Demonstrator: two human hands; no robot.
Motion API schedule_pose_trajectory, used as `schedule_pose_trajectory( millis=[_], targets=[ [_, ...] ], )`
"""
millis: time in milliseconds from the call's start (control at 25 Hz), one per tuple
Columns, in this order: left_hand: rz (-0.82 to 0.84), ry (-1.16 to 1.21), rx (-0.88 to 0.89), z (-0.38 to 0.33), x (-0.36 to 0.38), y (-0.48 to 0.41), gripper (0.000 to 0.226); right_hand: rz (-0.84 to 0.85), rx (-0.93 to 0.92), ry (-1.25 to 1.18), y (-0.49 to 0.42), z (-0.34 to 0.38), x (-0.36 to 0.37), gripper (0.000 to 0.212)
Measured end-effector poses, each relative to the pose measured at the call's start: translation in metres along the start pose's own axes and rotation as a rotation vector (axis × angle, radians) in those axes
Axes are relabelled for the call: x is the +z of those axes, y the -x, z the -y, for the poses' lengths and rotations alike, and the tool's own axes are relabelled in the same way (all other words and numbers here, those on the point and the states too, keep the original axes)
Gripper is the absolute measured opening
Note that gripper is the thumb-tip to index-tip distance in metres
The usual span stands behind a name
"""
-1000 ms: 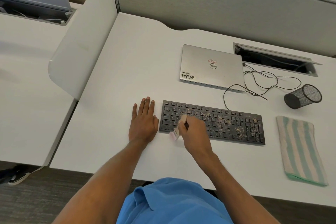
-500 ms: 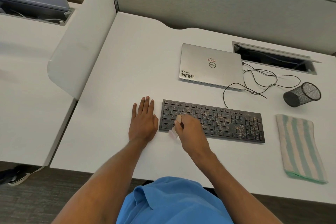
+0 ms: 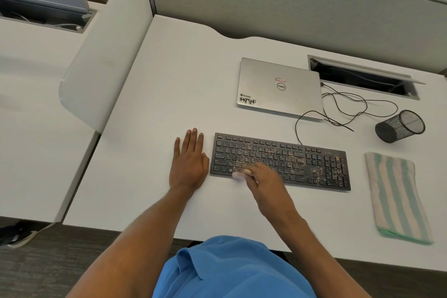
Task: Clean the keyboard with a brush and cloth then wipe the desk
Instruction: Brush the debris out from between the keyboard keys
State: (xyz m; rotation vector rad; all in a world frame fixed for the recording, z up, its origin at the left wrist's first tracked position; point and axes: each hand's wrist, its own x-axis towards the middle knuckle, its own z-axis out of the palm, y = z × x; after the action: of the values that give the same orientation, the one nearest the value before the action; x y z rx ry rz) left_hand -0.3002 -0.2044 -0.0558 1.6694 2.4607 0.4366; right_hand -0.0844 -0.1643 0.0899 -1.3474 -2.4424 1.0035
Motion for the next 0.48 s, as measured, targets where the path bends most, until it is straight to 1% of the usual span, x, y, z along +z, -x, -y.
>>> schedule_pose_trajectory(
  millis=[80, 160, 200, 280, 360, 400, 480],
  targets=[
    [-0.004, 0.005, -0.001, 0.000, 0.000, 0.000, 0.067, -0.055, 0.033, 0.061, 0.003, -0.006, -0.006, 0.017],
    [-0.003, 0.007, 0.001, 0.000, 0.000, 0.000, 0.067, -0.087, 0.003, 0.038, -0.001, 0.001, -0.006, 0.015],
    [-0.002, 0.005, 0.001, 0.000, 0.000, 0.001, 0.067, -0.080, -0.027, -0.005, -0.004, 0.008, -0.006, 0.016],
    [-0.004, 0.004, 0.000, 0.001, 0.000, 0.001, 0.067, -0.005, -0.079, -0.048, -0.008, 0.018, 0.000, 0.018],
    [-0.007, 0.005, 0.000, 0.001, 0.000, 0.001, 0.067, 0.076, -0.106, -0.007, -0.010, 0.020, 0.007, 0.019],
    [-0.004, 0.003, 0.000, 0.001, -0.001, 0.001, 0.067, 0.091, -0.097, 0.012, -0.011, 0.017, 0.008, 0.020],
    [0.005, 0.000, -0.001, 0.000, -0.001, 0.000, 0.068, 0.068, -0.036, 0.007, -0.012, 0.009, 0.003, 0.022]
  ],
)
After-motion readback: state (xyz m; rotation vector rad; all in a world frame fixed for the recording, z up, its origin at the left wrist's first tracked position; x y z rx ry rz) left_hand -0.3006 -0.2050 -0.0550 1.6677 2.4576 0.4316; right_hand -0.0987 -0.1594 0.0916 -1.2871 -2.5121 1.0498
